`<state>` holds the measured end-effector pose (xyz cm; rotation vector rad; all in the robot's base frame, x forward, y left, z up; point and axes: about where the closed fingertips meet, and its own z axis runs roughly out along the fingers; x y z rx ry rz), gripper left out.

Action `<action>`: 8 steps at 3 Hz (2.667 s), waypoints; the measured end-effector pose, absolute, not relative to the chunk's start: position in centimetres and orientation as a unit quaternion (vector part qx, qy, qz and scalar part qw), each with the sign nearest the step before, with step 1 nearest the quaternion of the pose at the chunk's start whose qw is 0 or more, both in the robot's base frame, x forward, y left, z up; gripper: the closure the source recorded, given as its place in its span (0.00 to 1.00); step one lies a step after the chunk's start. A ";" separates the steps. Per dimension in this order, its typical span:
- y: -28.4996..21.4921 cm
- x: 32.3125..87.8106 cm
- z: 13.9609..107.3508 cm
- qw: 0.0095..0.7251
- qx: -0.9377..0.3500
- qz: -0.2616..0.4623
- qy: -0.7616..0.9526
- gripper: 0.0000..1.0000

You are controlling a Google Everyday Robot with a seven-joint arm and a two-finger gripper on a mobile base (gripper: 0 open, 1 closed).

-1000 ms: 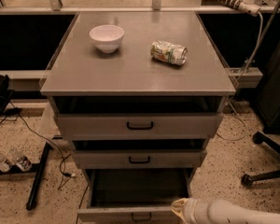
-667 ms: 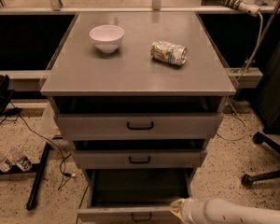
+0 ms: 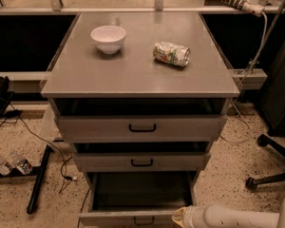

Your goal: Close bottom drawer

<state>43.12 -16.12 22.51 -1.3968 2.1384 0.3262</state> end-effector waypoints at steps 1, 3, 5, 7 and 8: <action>-16.0 41.9 21.3 0.271 -0.537 0.126 0.789 1.00; -15.5 41.9 17.9 0.273 -0.564 0.122 0.769 1.00; -15.4 41.9 17.8 0.273 -0.564 0.123 0.770 0.57; -15.4 41.9 17.8 0.273 -0.564 0.123 0.770 0.12; -14.9 42.6 17.9 0.281 -0.568 0.128 0.763 0.00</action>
Offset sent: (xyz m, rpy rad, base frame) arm -0.0210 0.0065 -0.0417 -0.0210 -0.0164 0.1245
